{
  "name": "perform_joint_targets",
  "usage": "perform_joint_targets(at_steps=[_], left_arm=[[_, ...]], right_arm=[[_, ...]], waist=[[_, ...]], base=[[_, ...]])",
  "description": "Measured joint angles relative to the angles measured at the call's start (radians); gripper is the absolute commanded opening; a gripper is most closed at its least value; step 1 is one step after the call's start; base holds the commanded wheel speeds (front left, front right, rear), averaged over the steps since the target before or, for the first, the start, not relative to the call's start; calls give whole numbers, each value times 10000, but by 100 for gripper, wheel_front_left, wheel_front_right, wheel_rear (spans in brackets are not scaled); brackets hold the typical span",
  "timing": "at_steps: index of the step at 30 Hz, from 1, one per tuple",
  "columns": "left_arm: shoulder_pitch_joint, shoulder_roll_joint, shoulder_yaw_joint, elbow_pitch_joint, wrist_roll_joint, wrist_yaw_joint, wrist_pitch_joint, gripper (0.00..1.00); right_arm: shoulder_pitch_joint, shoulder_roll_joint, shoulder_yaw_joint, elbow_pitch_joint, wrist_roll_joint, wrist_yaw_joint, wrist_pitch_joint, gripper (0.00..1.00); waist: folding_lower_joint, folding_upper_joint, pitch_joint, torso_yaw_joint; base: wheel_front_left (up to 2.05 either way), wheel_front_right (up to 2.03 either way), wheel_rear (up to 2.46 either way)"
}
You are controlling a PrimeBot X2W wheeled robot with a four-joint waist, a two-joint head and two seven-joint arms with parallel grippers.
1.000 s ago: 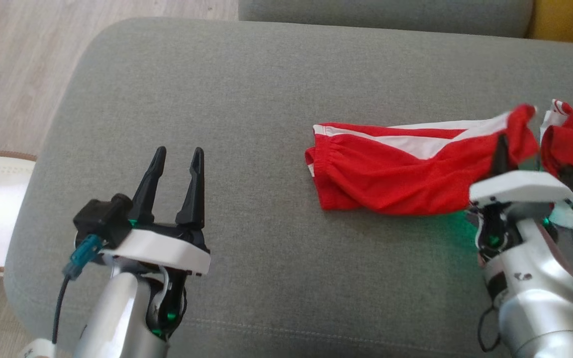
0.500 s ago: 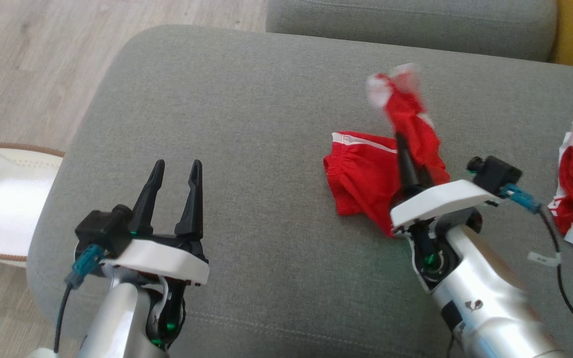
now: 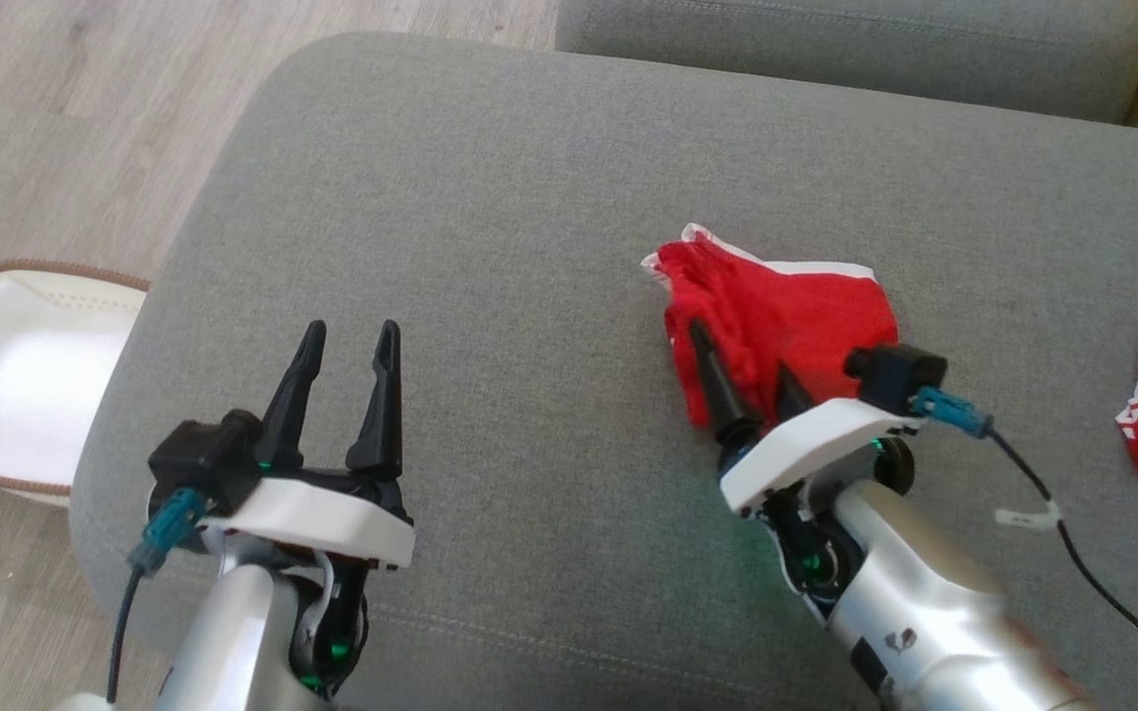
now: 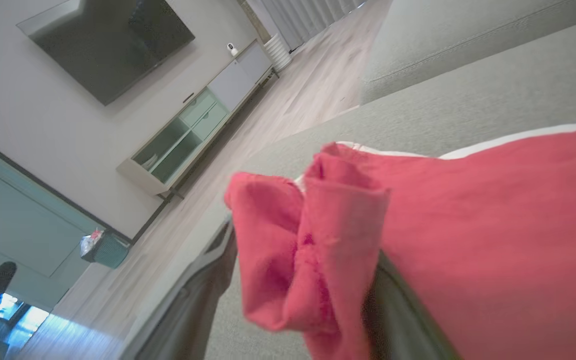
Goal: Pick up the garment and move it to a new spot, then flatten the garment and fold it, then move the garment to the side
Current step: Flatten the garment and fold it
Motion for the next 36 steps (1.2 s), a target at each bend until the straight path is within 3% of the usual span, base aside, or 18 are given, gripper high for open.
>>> perform_joint_targets(at_steps=[14, 22, 31, 36], left_arm=[[-11, 0, -132, -8, -102, 44, 0, 100], [-83, 0, -174, 23, -190, 46, 0, 100], [-45, 0, 67, 2, -190, 84, 0, 100], [51, 2, 127, -159, -186, 165, 0, 100]], right_arm=[[-442, 2, 2230, 708, 376, 0, 69, 100], [-769, 4, 2894, 1461, 1001, 0, 357, 100], [-1180, 4, 2435, 1870, 1093, 0, 31, 100], [-1508, 2, 424, 1770, -224, 0, 19, 100]], waist=[[0, 0, 255, 26], [0, 0, 254, -22], [0, 0, -165, -345], [0, 0, -351, -683]], base=[[0, 0, 0], [0, 0, 0], [0, 0, 0], [0, 0, 0]])
